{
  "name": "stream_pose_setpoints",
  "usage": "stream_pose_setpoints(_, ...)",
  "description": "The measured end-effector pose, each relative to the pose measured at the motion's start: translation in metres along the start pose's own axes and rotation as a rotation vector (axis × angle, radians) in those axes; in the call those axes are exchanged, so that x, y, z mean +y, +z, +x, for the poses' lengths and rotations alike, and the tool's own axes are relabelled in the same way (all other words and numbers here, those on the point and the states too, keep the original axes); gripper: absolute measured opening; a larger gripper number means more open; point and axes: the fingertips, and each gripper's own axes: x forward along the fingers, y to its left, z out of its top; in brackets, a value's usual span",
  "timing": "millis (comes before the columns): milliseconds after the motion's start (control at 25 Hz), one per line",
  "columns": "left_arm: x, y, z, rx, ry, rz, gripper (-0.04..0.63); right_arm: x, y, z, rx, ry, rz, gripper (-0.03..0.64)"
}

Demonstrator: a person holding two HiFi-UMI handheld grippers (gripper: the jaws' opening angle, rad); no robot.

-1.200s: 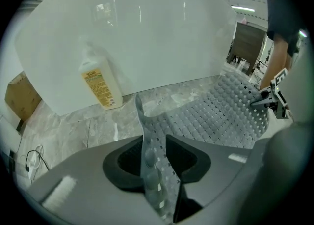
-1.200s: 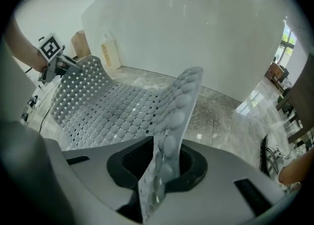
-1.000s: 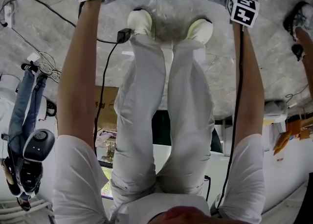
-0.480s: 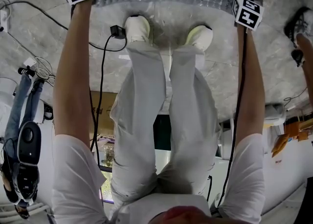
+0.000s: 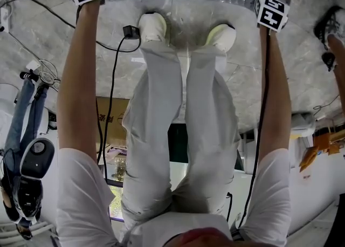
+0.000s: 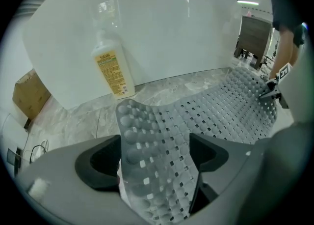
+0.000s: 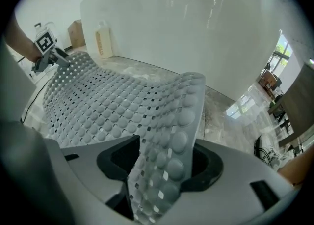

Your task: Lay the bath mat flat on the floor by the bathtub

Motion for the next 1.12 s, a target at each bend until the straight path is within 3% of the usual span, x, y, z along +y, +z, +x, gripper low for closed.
stream_pose_setpoints(280,-0.013,0.008,-0.019,-0.003,-0.031,-0.007,0.436,-0.003,0.001,-0.022,0.017,0.015,0.009,0.230)
stream_pose_setpoints(680,-0.052,0.026,-0.038,-0.031,-0.124,0.042,0.436,-0.014,0.000,-0.044,0.020,0.002,0.034,0.230)
stream_pose_setpoints(1120,-0.070,0.052,-0.092,-0.060,-0.176,0.035,0.436,0.000,0.035,-0.088,0.001,0.062,0.053,0.236)
